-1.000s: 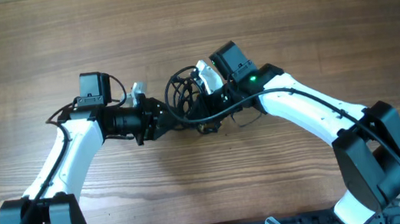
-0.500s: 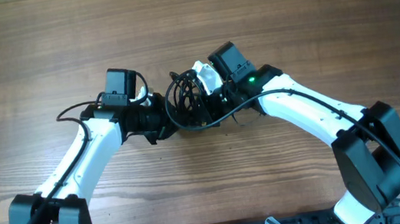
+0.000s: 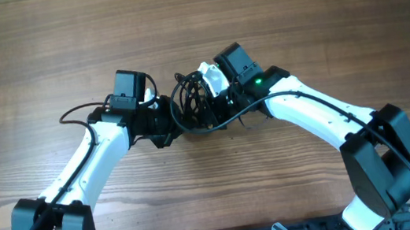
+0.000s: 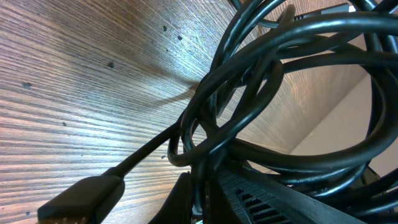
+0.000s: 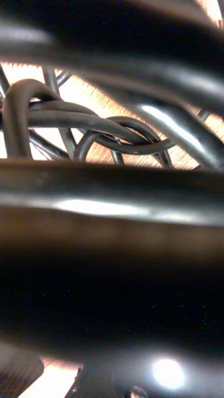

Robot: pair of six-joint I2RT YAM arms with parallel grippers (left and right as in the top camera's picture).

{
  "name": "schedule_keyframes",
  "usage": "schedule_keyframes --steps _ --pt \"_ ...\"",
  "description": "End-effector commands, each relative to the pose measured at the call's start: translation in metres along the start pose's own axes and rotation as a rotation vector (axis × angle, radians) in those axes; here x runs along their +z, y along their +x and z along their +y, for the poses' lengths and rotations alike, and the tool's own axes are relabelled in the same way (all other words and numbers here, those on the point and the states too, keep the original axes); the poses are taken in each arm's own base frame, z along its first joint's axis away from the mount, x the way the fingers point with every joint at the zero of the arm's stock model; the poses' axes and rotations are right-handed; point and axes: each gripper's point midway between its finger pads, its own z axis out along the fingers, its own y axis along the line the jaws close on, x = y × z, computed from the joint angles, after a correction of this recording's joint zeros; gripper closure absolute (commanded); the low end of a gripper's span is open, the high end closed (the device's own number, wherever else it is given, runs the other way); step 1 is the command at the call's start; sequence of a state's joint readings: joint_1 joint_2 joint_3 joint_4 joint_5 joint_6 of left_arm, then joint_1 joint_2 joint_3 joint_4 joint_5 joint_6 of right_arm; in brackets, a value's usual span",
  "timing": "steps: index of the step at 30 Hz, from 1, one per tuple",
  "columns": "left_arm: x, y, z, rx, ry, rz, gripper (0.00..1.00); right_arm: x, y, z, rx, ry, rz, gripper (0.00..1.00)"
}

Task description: Untangle cables

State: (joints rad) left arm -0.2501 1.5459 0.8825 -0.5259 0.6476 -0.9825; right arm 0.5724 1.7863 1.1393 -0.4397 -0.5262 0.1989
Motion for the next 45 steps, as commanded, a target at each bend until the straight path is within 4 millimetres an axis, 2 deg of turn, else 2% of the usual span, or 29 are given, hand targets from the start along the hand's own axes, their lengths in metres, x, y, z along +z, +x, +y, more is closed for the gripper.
schedule_keyframes --steps 1,5,8,17,20,21,23,24,25,27,29,32,34,35,36,41,43,45 --pt "-0.008 -0.011 -0.003 0.010 0.018 -0.050 0.96 -0.008 -0.008 0.012 -0.062 -0.027 -0.026 0.96" --pt "-0.046 -0.027 -0.015 -0.050 0.167 -0.045 0.96 -0.008 -0.003 0.008 -0.079 -0.007 -0.008 0.96" --pt "-0.061 -0.037 -0.014 -0.067 0.227 -0.039 0.96 -0.006 0.002 0.006 -0.096 -0.006 0.002 0.96" --pt "-0.093 -0.079 0.013 -0.178 0.250 -0.163 0.96 -0.004 0.018 -0.001 -0.219 0.012 0.052 0.96" --pt "-0.104 -0.080 0.010 -0.193 0.313 -0.137 0.96 -0.004 0.027 -0.005 -0.257 0.024 0.090 0.96" --pt "-0.104 -0.076 0.006 -0.148 0.328 -0.118 0.96 -0.004 0.026 -0.005 -0.257 0.023 0.085 0.96" --pt "-0.091 -0.061 0.009 -0.098 0.275 -0.078 0.95 -0.004 0.018 -0.003 -0.204 0.023 0.054 0.96" --pt "-0.083 -0.054 0.014 -0.110 0.225 -0.066 0.85 -0.003 0.014 -0.002 -0.157 0.023 0.037 0.96" --pt "-0.075 -0.045 0.017 -0.111 0.182 -0.048 0.61 -0.003 0.011 -0.001 -0.132 0.017 0.023 0.96" --pt "-0.059 -0.025 0.010 -0.057 0.146 0.004 0.34 -0.003 0.010 0.003 -0.133 -0.006 0.019 0.96" --pt "-0.045 -0.014 0.005 -0.013 0.106 0.007 0.34 -0.003 0.011 0.003 -0.130 -0.005 0.023 0.96" --pt "-0.030 -0.010 0.012 -0.047 0.000 -0.046 0.36 -0.003 0.011 0.003 -0.129 -0.005 0.025 0.96" --pt "-0.020 -0.002 0.009 -0.031 -0.030 -0.057 0.48 -0.003 0.011 0.003 -0.129 -0.005 0.025 0.96" --pt "-0.017 0.000 0.006 -0.015 -0.031 -0.061 0.56 -0.003 0.011 0.003 -0.129 -0.005 0.025 0.96" --pt "-0.015 0.001 0.004 -0.008 -0.030 -0.065 0.59 -0.003 0.011 0.003 -0.129 -0.004 0.025 0.96" --pt "-0.013 0.001 0.001 -0.019 -0.030 -0.081 0.59 -0.003 0.012 0.003 -0.128 -0.005 0.027 0.96" --pt "-0.011 0.003 0.001 -0.009 -0.036 -0.080 0.66 -0.003 0.012 0.003 -0.128 -0.005 0.027 0.96" --pt "-0.005 0.006 0.002 0.008 -0.068 -0.103 0.67 -0.003 0.012 0.003 -0.128 -0.005 0.027 0.96"
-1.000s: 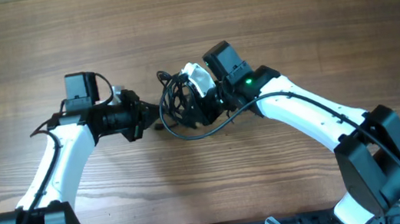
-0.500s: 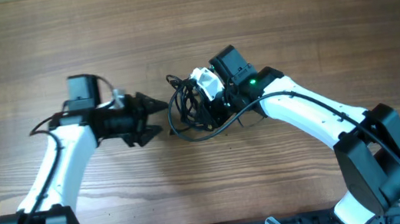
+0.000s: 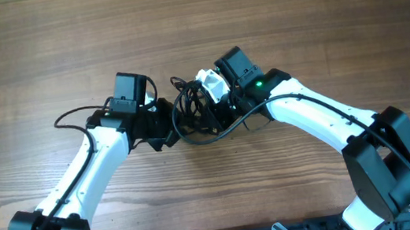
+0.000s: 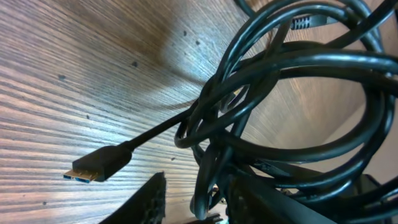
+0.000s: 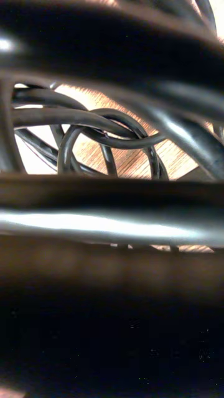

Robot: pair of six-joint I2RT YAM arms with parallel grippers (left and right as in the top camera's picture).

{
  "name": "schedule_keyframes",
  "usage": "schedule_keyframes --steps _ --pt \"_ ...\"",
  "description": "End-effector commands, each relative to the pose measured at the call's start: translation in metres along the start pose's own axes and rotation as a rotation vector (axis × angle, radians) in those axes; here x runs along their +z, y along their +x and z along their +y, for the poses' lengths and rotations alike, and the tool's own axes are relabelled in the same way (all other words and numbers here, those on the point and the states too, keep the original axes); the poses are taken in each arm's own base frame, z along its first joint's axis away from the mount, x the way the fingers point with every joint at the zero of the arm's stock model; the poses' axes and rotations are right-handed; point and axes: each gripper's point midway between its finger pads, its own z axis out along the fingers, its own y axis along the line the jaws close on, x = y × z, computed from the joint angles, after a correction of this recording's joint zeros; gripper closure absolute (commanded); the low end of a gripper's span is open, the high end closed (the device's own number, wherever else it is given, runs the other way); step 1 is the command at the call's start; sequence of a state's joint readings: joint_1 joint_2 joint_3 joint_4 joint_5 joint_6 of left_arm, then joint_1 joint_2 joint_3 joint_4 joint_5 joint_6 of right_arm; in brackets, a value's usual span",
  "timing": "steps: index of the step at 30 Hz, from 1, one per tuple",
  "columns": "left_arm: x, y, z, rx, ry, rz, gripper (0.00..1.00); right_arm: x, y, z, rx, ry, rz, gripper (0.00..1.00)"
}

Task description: Untangle cables

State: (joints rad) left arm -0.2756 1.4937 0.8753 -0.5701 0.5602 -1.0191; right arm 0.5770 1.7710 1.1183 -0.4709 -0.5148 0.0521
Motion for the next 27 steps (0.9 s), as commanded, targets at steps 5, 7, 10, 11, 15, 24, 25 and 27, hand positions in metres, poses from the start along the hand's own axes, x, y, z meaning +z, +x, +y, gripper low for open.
schedule_keyframes --steps 5,7,10,11,15,24,25,27 --pt "0.006 0.007 -0.012 0.031 -0.005 -0.061 0.87 -0.003 -0.002 0.004 0.003 -0.017 -0.007 0.96" --pt "0.006 0.006 -0.014 0.035 0.000 -0.063 0.96 -0.003 -0.001 0.004 0.002 -0.017 -0.006 0.96" --pt "0.003 0.002 -0.014 0.026 0.008 -0.065 0.96 -0.003 0.001 0.004 -0.012 -0.017 0.003 0.96" --pt "0.000 -0.004 -0.013 0.005 0.019 -0.071 0.96 -0.003 0.005 0.004 -0.034 -0.016 0.017 0.96" --pt "-0.019 -0.033 -0.008 -0.092 0.074 -0.092 0.96 -0.003 0.015 0.003 -0.074 -0.016 0.057 0.96" --pt "-0.027 -0.061 -0.026 0.053 0.127 -0.229 0.96 -0.006 0.024 0.031 -0.024 -0.174 0.088 0.96" --pt "-0.022 -0.056 -0.031 0.072 0.127 -0.231 0.96 -0.006 0.024 0.030 0.007 -0.171 0.093 0.96" --pt "-0.018 -0.053 -0.036 0.102 0.121 -0.256 0.96 -0.005 0.026 0.025 0.040 -0.140 0.100 0.96"
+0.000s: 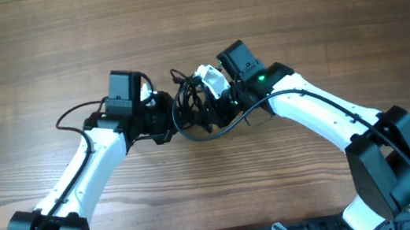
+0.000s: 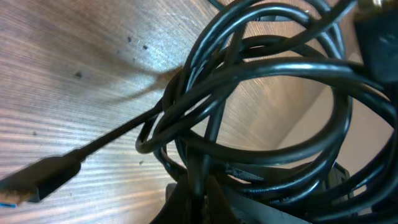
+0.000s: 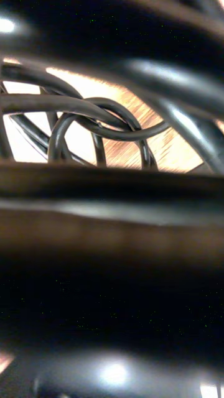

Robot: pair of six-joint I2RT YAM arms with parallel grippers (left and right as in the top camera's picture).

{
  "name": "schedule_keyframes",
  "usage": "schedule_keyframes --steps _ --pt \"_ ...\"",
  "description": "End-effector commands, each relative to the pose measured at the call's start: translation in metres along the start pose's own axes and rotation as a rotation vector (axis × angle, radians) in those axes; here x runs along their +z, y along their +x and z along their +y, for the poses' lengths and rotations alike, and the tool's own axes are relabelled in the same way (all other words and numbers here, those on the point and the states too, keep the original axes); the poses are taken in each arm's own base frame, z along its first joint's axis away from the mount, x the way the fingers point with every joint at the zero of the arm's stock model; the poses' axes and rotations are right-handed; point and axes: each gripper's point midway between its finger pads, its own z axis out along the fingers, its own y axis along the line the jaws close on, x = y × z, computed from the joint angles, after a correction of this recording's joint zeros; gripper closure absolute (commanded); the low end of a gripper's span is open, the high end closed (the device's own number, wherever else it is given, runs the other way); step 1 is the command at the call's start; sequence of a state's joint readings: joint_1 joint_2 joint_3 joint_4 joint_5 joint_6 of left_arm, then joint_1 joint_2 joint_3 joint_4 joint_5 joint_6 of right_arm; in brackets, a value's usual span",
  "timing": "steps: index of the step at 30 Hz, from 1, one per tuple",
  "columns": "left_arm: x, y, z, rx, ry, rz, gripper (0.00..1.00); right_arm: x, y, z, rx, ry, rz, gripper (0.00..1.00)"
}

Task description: Untangle cables

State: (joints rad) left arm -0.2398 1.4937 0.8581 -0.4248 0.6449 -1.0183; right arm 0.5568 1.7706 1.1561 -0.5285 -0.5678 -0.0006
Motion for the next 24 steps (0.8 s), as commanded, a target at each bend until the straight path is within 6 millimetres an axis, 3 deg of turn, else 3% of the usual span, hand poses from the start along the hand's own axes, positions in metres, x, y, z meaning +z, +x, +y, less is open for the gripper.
schedule_keyframes --steps 1,3,7,11,12,15,17,19,21,24 --pt "-0.011 -0.043 -0.012 0.069 -0.025 -0.258 0.96 0.005 0.031 0.015 0.073 -0.066 0.095 0.96" --pt "-0.010 -0.040 -0.014 0.029 -0.011 -0.247 0.96 0.007 0.038 0.006 0.085 -0.019 0.118 0.96" --pt "-0.022 -0.011 -0.058 0.066 0.240 0.003 0.96 0.015 0.054 -0.020 0.101 0.103 0.161 0.96" --pt "-0.037 -0.027 -0.055 0.075 0.276 -0.007 0.96 0.005 0.055 -0.064 0.207 0.371 0.141 0.96" --pt "-0.039 -0.035 -0.052 0.114 0.267 -0.045 0.96 0.007 0.056 -0.056 0.219 0.327 0.144 0.96" --pt "-0.038 -0.058 -0.029 0.078 0.159 -0.171 0.96 0.016 0.053 0.006 0.194 -0.048 0.165 0.96" --pt "-0.039 -0.060 -0.031 0.086 0.164 -0.184 0.96 0.013 0.055 0.027 0.242 -0.166 0.182 0.96" --pt "-0.040 -0.068 -0.029 0.064 0.148 -0.225 0.96 0.013 0.058 0.026 0.278 -0.151 0.195 0.96" --pt "-0.039 -0.059 -0.033 0.016 0.180 -0.170 0.96 0.015 0.060 0.005 0.281 -0.031 0.193 0.96" --pt "-0.042 -0.034 -0.051 0.004 0.277 -0.016 0.96 0.011 0.065 -0.044 0.315 0.261 0.175 0.96"
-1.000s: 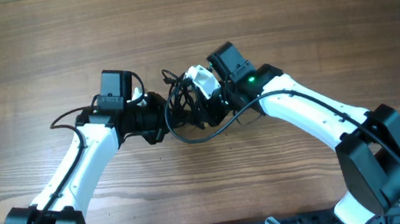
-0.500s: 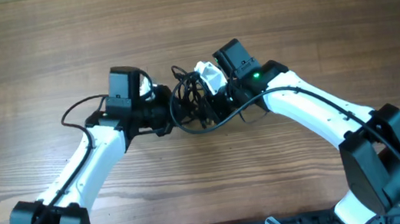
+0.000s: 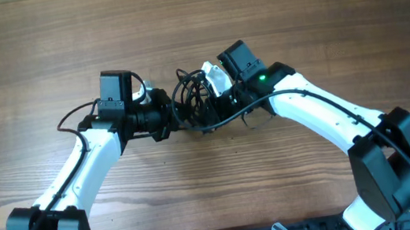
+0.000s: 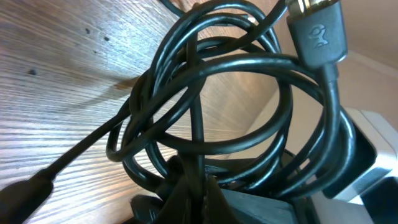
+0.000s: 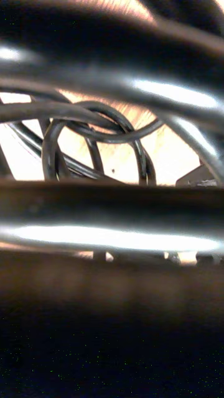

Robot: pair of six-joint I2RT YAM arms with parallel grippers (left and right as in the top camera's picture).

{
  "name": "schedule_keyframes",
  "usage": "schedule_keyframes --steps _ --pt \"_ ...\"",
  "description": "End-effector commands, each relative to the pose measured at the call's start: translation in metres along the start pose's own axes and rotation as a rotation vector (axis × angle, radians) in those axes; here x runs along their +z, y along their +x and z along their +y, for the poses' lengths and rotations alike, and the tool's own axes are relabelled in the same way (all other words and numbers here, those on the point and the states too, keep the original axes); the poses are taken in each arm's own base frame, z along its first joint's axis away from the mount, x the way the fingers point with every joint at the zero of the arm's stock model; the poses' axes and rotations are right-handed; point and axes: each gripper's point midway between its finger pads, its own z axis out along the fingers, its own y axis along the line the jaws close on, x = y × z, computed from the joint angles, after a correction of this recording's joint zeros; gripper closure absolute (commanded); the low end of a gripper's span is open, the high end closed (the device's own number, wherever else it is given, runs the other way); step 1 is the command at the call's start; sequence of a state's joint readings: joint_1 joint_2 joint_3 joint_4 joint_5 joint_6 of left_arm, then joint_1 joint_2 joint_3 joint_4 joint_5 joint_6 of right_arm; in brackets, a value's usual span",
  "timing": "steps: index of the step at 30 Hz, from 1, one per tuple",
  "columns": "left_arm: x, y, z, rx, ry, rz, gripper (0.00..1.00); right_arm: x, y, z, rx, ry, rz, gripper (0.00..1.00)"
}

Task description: Untangle cables

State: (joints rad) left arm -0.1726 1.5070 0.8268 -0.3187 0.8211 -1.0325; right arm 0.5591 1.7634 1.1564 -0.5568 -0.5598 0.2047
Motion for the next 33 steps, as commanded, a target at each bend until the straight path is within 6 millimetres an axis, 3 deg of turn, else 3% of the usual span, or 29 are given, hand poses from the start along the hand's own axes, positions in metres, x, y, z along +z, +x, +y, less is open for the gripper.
schedule_keyframes --steps 1,5,8,12,15,17,19,23,24,25,26,29,31,33 --pt "-0.035 -0.024 -0.048 0.042 0.167 -0.062 0.96 0.011 0.047 -0.069 0.098 0.338 0.119 0.96" --pt "-0.061 -0.017 -0.060 0.058 0.270 0.009 0.96 0.004 0.047 -0.111 0.118 0.567 0.100 0.96" --pt "-0.069 -0.014 -0.047 0.044 0.242 0.009 0.96 -0.001 0.043 -0.138 0.172 0.682 0.065 0.96" --pt "-0.067 -0.004 -0.030 0.063 0.189 0.038 0.96 -0.011 0.036 -0.161 0.236 0.693 0.027 0.96" --pt "-0.075 0.000 -0.033 0.088 0.235 0.071 0.96 -0.021 0.033 -0.177 0.280 0.702 0.003 0.96" --pt "-0.083 -0.002 -0.034 0.102 0.264 0.071 0.96 -0.017 0.030 -0.172 0.247 0.627 0.011 0.96" --pt "-0.083 -0.004 -0.029 0.153 0.251 0.054 0.96 0.000 0.025 -0.144 0.174 0.433 0.030 0.96" --pt "-0.077 -0.026 0.014 0.139 0.022 -0.094 0.96 0.010 0.024 -0.113 0.095 0.245 0.054 0.96" --pt "-0.077 -0.030 0.025 0.117 -0.033 -0.121 0.96 0.011 0.022 -0.105 0.066 0.201 0.056 0.92" --pt "-0.078 -0.033 0.034 0.098 -0.080 -0.141 0.96 0.008 0.017 -0.095 0.038 0.158 0.049 0.82" --pt "-0.078 -0.033 0.040 0.109 -0.114 -0.148 0.96 0.001 0.009 -0.085 0.030 0.132 0.032 0.64" --pt "-0.075 -0.031 0.040 0.176 -0.129 -0.140 0.95 -0.018 -0.010 -0.068 0.005 0.116 -0.008 0.47" --pt "-0.073 -0.035 0.047 0.189 -0.184 -0.170 0.80 -0.038 -0.024 -0.052 -0.023 0.103 -0.054 0.30" --pt "-0.071 -0.041 0.049 0.221 -0.233 -0.208 0.41 -0.055 -0.031 -0.031 -0.048 0.057 -0.099 0.00"
